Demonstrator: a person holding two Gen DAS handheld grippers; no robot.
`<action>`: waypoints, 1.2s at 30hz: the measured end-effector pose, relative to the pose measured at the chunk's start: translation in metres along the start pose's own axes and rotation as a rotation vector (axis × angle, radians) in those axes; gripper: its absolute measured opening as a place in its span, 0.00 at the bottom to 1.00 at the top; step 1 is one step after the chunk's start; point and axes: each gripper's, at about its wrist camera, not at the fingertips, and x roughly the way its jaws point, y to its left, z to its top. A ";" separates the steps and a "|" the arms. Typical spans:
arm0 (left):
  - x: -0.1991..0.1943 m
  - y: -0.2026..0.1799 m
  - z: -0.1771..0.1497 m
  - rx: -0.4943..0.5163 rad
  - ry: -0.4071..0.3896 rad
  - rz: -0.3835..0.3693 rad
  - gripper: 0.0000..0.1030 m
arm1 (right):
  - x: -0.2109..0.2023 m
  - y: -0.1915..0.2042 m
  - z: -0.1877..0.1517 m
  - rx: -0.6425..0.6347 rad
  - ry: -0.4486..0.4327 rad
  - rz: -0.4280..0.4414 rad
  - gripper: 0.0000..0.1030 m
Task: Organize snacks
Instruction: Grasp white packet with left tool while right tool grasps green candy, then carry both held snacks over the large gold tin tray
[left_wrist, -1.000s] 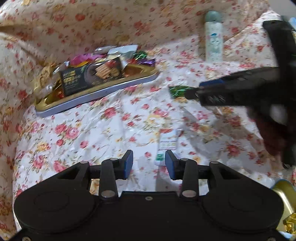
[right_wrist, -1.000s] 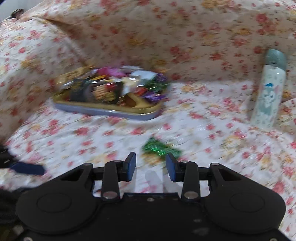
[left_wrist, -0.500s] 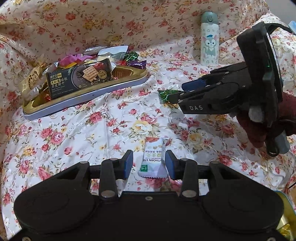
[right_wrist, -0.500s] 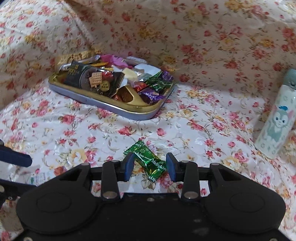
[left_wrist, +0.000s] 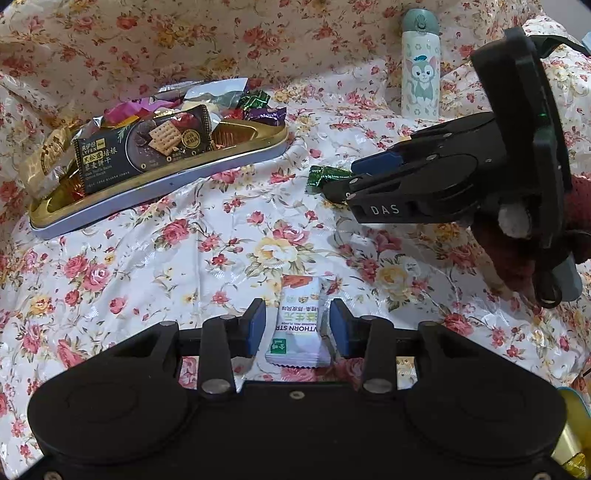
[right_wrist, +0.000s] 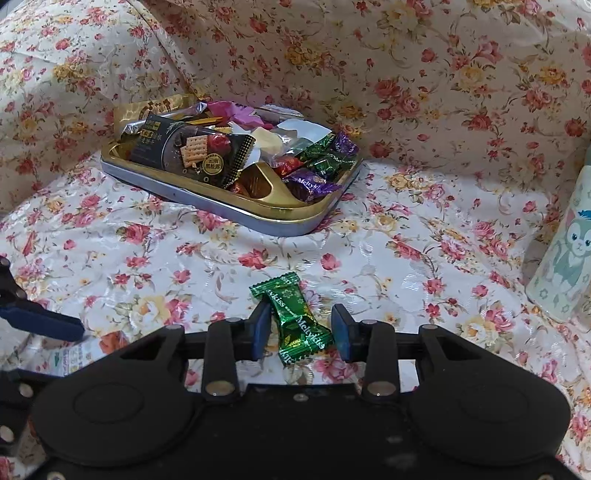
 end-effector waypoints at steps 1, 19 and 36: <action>0.001 0.000 0.000 -0.002 0.002 -0.001 0.47 | 0.000 -0.001 0.000 0.004 0.001 0.007 0.37; 0.005 0.001 0.005 -0.064 0.017 0.002 0.46 | -0.035 0.015 -0.017 0.074 0.061 0.029 0.22; 0.007 0.001 0.006 -0.094 0.010 0.007 0.30 | -0.027 0.020 -0.018 0.088 0.052 0.022 0.21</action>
